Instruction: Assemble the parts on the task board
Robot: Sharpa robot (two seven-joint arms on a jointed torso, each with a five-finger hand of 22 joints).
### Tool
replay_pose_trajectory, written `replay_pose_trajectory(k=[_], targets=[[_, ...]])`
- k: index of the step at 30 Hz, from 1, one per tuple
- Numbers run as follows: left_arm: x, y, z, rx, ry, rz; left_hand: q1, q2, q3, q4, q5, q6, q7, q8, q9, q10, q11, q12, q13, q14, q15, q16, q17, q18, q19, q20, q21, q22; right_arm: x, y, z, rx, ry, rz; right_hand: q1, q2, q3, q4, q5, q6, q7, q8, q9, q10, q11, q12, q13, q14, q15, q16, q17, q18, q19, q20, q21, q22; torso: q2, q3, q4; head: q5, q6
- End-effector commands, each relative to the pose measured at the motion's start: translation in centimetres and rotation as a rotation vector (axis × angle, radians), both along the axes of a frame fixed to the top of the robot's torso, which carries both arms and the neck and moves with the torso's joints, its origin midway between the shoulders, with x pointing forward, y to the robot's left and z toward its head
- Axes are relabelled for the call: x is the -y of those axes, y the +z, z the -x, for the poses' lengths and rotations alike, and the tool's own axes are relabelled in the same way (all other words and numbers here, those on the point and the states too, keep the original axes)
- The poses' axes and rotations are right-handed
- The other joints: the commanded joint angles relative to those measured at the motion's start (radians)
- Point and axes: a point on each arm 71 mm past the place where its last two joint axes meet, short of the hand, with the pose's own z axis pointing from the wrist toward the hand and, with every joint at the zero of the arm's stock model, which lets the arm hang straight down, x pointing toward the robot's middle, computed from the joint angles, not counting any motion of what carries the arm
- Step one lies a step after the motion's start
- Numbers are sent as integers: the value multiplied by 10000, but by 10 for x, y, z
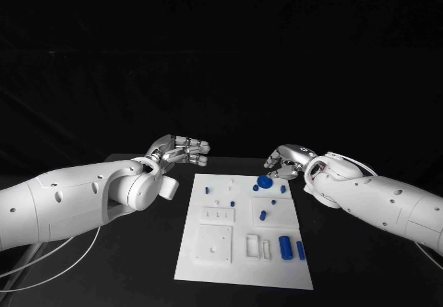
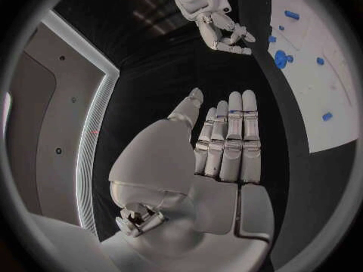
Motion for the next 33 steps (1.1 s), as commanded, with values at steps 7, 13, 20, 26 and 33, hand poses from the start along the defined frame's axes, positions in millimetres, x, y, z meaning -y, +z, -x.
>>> replay_pose_trajectory(k=[7,13,20,26,33], targets=[[7,11,4,328,-439,159,-50,51,-204,-80,-25,-112,35,-33,21,-144,30,-39,9,-68,37,3,-26,-97,-26,45,-38,-95,-11,-1,1,464,230,1158,167,-21,-379,0,-44,-68,4,18,0,-252,46,11,-4,-139,59,330,-366,-86,69,39,-56,427,311,17,105,-94,116],[11,15,6,391,-564,211,-49,32,-255,-95,-27,-185,63,-32,14,-300,72,-34,12,-69,52,0,-30,-96,-20,55,-51,-118,-15,-2,0,567,196,1666,265,-48,-652,11,-91,-244,5,17,-26,-504,95,12,-6,-152,97,392,-456,-65,111,76,-190,564,441,10,120,-105,151],[15,17,9,428,-711,254,-34,28,-306,-98,-29,-247,84,-32,18,-422,107,-36,13,-94,73,-16,-40,-87,-24,76,-76,-149,-17,-3,-1,667,135,2063,313,-28,-790,19,-143,-298,-20,14,-28,-559,109,10,-8,-161,110,423,-497,-55,153,95,-298,648,601,7,166,-148,205],[18,19,11,429,-761,259,-41,30,-348,-82,-33,-258,90,-26,31,-485,128,-34,15,-99,85,-21,-46,-79,-22,92,-100,-179,-21,-3,-1,831,255,2422,239,-6,-642,0,-150,-286,-77,15,-27,-248,37,8,-6,-150,81,488,-493,-75,232,73,-361,742,737,4,191,-166,266],[21,19,13,386,-851,275,-55,5,-391,-61,-47,-286,100,-31,40,-563,151,-35,16,-127,105,-39,-55,-76,-19,111,-133,-215,-23,-4,-2,897,291,2669,200,-74,-357,2,-205,-243,-92,17,-26,-231,25,11,-5,-157,78,533,-503,-90,259,63,-462,917,829,-8,238,-159,287]])
